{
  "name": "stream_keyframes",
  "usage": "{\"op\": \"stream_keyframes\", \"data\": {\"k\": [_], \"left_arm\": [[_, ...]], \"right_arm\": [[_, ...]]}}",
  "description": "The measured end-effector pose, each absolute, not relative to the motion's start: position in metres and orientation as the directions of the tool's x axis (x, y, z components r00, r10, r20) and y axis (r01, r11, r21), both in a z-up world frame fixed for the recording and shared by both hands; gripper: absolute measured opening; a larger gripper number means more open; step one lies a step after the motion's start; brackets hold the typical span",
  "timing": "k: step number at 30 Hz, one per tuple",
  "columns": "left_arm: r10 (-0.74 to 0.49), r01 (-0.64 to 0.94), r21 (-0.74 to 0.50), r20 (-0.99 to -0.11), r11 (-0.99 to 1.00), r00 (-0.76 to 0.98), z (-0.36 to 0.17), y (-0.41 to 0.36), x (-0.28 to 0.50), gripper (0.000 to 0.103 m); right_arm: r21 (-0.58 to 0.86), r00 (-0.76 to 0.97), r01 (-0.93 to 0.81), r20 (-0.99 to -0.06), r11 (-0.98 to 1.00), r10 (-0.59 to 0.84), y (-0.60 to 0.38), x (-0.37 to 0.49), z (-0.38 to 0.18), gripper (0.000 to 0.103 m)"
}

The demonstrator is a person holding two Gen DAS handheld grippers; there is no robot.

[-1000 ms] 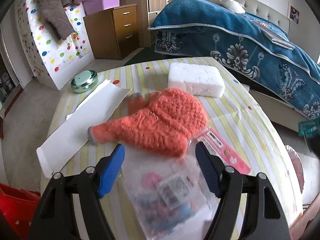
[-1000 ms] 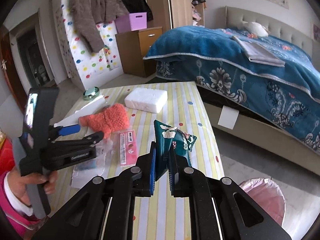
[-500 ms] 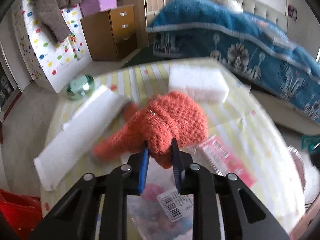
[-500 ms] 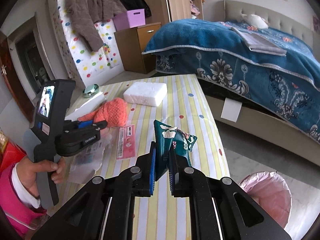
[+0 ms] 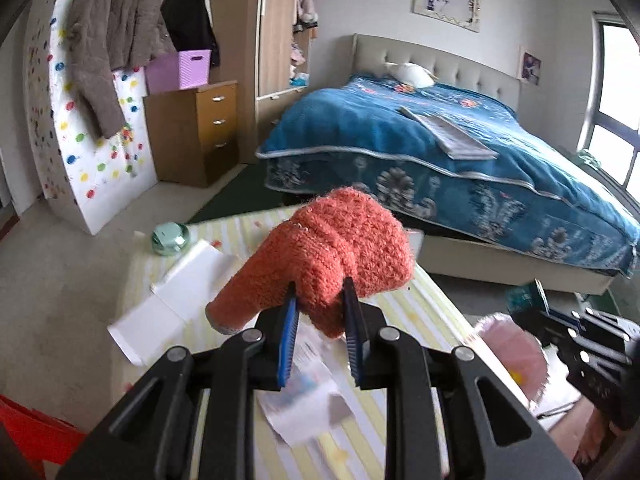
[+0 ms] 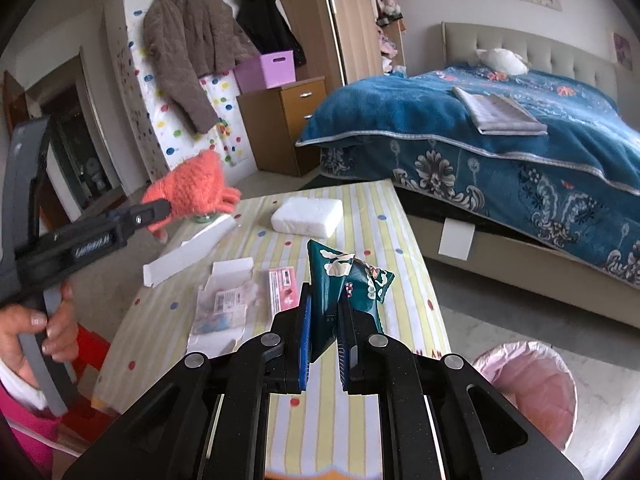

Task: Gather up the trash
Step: 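Carry the glove and wrapper to the pink bin and open both grippers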

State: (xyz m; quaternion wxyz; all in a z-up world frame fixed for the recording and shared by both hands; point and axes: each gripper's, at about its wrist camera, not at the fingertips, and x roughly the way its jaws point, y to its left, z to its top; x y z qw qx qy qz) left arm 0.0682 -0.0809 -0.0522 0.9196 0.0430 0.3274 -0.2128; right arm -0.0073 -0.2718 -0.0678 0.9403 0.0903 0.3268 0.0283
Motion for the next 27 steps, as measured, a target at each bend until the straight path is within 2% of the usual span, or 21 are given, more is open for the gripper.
{"op": "stream_keyframes", "data": {"k": [9, 27], "left_arm": [[-0.431, 0.524, -0.059, -0.651, 0.849, 0.625, -0.088, -0.123, 0.017, 0.02], [-0.562, 0.781, -0.002, -0.696, 0.625, 0.448, -0.116, -0.281, -0.047, 0.021]], "right_arm": [[0.176, 0.766, 0.083, -0.641, 0.981, 0.05, -0.293, -0.052, -0.079, 0.011], [0.186, 0.695, 0.383, -0.703, 0.905, -0.15, -0.41, -0.147, -0.122, 0.012]]}}
